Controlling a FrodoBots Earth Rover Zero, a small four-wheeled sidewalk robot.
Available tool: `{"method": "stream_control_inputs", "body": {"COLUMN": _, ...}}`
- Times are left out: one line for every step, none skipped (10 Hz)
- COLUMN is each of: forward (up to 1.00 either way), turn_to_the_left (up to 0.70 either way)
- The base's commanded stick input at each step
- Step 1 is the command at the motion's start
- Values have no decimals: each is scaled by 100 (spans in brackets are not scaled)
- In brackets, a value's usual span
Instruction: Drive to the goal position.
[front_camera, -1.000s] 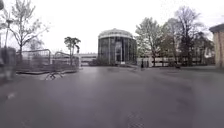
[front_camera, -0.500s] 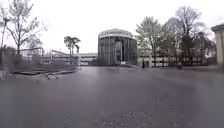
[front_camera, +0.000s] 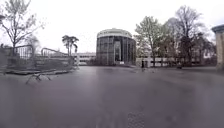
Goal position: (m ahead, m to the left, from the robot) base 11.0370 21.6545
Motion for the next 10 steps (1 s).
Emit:
{"method": "stream_control_inputs", "body": {"forward": 100, "turn_to_the_left": 0}}
{"method": "stream_control_inputs", "body": {"forward": 100, "turn_to_the_left": 0}}
{"method": "stream_control_inputs", "body": {"forward": 100, "turn_to_the_left": 0}}
{"method": "stream_control_inputs", "body": {"forward": 100, "turn_to_the_left": 0}}
{"method": "stream_control_inputs", "body": {"forward": 100, "turn_to_the_left": 0}}
{"method": "stream_control_inputs", "body": {"forward": 100, "turn_to_the_left": 0}}
{"method": "stream_control_inputs", "body": {"forward": 100, "turn_to_the_left": 0}}
{"method": "stream_control_inputs", "body": {"forward": 100, "turn_to_the_left": 6}}
{"method": "stream_control_inputs", "body": {"forward": 100, "turn_to_the_left": 34}}
{"method": "stream_control_inputs", "body": {"forward": 100, "turn_to_the_left": 40}}
